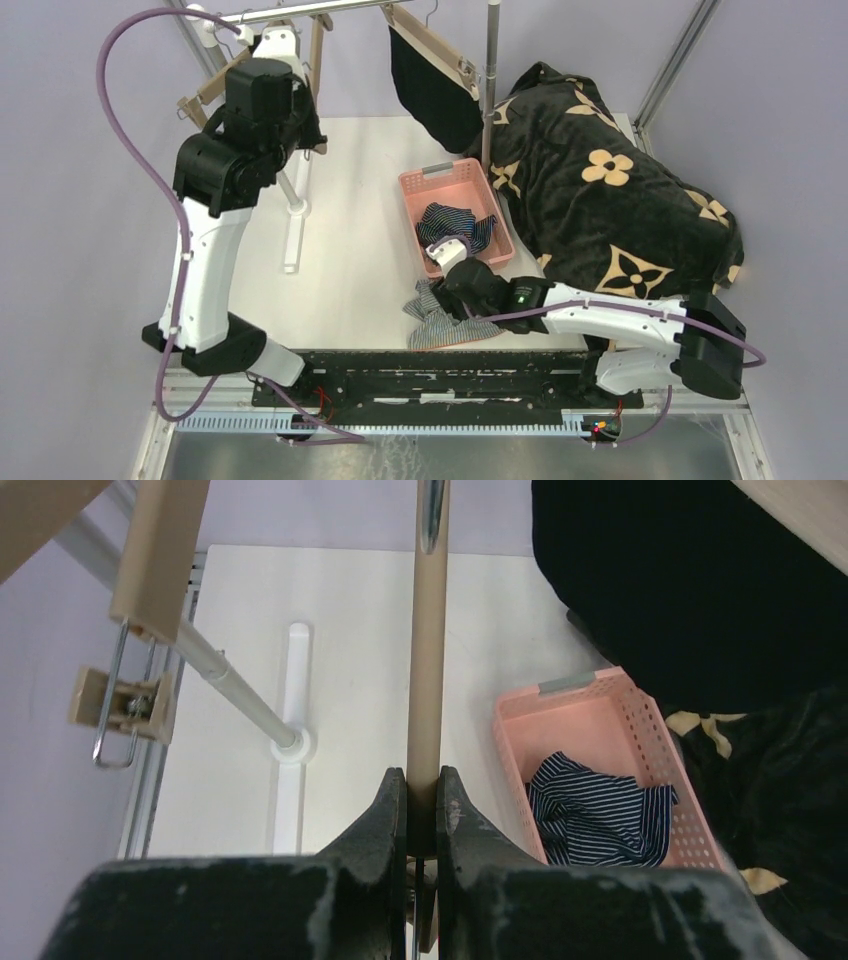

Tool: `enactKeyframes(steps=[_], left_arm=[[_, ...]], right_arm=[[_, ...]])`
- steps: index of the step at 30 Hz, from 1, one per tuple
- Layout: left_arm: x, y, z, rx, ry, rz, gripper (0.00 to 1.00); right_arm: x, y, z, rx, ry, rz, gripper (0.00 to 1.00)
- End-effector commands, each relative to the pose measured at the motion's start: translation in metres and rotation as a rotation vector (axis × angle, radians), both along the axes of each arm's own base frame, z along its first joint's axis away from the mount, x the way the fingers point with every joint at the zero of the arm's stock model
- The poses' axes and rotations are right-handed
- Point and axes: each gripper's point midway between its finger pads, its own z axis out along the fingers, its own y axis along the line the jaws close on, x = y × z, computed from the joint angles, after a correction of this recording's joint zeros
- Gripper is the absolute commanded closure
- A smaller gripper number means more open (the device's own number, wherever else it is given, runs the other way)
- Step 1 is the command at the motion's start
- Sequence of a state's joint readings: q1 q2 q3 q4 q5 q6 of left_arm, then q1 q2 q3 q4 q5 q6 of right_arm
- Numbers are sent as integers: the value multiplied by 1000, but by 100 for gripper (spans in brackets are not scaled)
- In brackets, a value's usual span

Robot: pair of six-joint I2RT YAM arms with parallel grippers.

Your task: Remove the underwear clipped to the hanger

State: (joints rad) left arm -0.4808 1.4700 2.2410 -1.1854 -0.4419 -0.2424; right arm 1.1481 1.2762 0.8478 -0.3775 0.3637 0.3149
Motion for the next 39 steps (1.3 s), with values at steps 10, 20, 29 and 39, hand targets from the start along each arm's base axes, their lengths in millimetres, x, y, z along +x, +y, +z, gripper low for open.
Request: enactKeyframes(steps=[10, 20, 29, 39], left_arm=[[57, 4, -27, -27, 113, -107, 97], [69, 12, -5, -64, 26, -198, 97], [69, 17, 20, -104, -76, -178, 97], [44, 21, 48, -128, -184, -172, 97]], right_arm=[[-35, 28, -67, 22, 160, 9, 27], [-27, 29, -123, -137, 191, -40, 97], [-43, 32, -93, -76, 175, 37, 99], [-61, 31, -6, 49, 82, 136, 99]])
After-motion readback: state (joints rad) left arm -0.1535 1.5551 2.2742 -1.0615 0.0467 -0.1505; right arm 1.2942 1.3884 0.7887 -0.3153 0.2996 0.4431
